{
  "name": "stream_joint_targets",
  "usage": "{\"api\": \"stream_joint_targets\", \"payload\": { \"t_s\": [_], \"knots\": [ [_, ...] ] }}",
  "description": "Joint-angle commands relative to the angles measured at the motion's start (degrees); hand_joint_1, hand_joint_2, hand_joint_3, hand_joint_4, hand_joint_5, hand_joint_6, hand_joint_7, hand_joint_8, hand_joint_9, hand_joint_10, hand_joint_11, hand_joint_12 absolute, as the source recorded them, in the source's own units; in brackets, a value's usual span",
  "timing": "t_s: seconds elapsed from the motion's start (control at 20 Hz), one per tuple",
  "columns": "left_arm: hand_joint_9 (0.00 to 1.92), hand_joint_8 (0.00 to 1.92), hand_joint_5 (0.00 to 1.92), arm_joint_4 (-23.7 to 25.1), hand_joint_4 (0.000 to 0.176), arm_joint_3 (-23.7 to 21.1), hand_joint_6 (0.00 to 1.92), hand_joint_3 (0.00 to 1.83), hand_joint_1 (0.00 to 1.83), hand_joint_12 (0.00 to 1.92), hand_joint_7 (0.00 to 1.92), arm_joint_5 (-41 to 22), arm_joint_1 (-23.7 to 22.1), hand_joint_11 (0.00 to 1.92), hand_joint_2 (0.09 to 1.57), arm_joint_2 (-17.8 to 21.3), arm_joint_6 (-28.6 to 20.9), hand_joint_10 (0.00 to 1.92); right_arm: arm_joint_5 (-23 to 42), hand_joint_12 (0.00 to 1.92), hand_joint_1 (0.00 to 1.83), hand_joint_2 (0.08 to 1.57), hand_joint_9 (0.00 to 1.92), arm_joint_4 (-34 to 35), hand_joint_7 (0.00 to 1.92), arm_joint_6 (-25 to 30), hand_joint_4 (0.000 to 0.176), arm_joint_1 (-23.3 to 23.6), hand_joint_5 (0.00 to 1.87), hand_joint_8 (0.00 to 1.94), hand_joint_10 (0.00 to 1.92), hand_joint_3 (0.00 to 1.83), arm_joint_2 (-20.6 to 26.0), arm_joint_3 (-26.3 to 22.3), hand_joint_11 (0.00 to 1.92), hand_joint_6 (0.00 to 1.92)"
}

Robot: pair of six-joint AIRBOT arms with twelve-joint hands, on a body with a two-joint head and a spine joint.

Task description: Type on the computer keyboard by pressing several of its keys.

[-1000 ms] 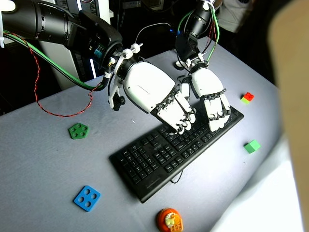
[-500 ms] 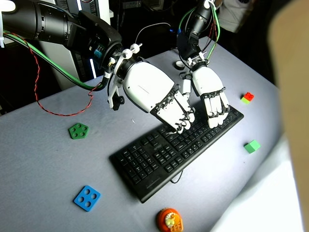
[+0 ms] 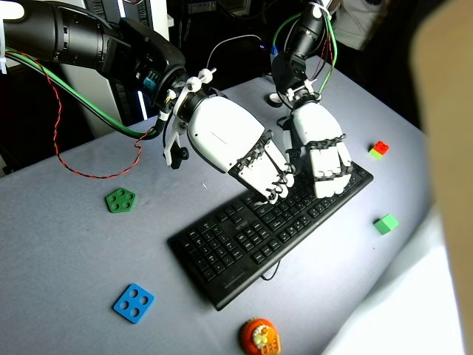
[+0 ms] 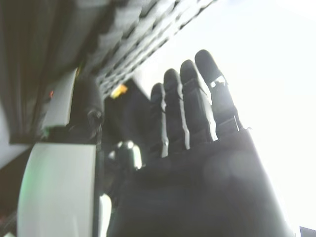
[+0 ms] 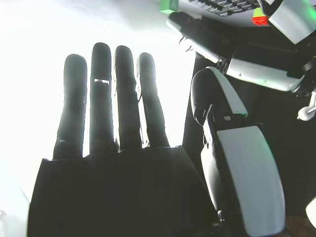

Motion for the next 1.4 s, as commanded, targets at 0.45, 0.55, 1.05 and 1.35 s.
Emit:
{"api": "stream_joint_targets", "payload": {
  "t_s": [0.45, 0.55, 1.05, 1.35],
  "knots": [
    [0.34, 0.01, 0.29, -0.4, 0.000, -1.6, 0.02, 0.00, 0.00, 0.92, 0.39, -0.5, -4.0, 0.00, 1.26, 5.7, 1.1, 0.02, 2.7, 1.64, 0.39, 1.35, 0.27, -5.3, 0.47, -0.3, 0.000, 0.1, 0.36, 0.00, 0.70, 0.00, 0.1, -0.6, 0.00, 0.29],
    [0.36, 0.01, 0.28, -0.4, 0.000, -2.6, 0.01, 0.00, 0.00, 0.94, 0.39, 1.6, -4.7, 0.00, 1.27, 7.7, 1.2, 0.02, 2.7, 1.64, 0.39, 1.35, 0.28, -5.3, 0.48, -0.4, 0.000, 0.1, 0.37, 0.01, 0.70, 0.00, 0.2, -0.7, 0.00, 0.29],
    [0.72, 0.39, 0.79, -0.4, 0.000, -8.8, 0.33, 0.00, 0.00, 1.71, 0.93, 9.2, -9.3, 0.20, 1.33, 17.6, 1.3, 0.92, 2.7, 1.90, 0.13, 1.32, 0.80, -5.6, 0.95, -0.4, 0.000, 0.0, 0.82, 1.15, 1.49, 0.00, 0.2, -0.8, 0.57, 1.09],
    [1.22, 1.44, 1.00, -2.3, 0.000, -11.4, 1.51, 0.01, 0.09, 1.92, 1.25, 10.8, -9.5, 0.91, 1.44, 21.6, 1.1, 1.77, 2.6, 1.92, 0.03, 1.47, 1.41, -6.0, 1.43, -0.4, 0.131, -0.1, 1.25, 1.70, 1.91, 0.00, 0.2, -1.0, 1.39, 1.62]
  ]
}}
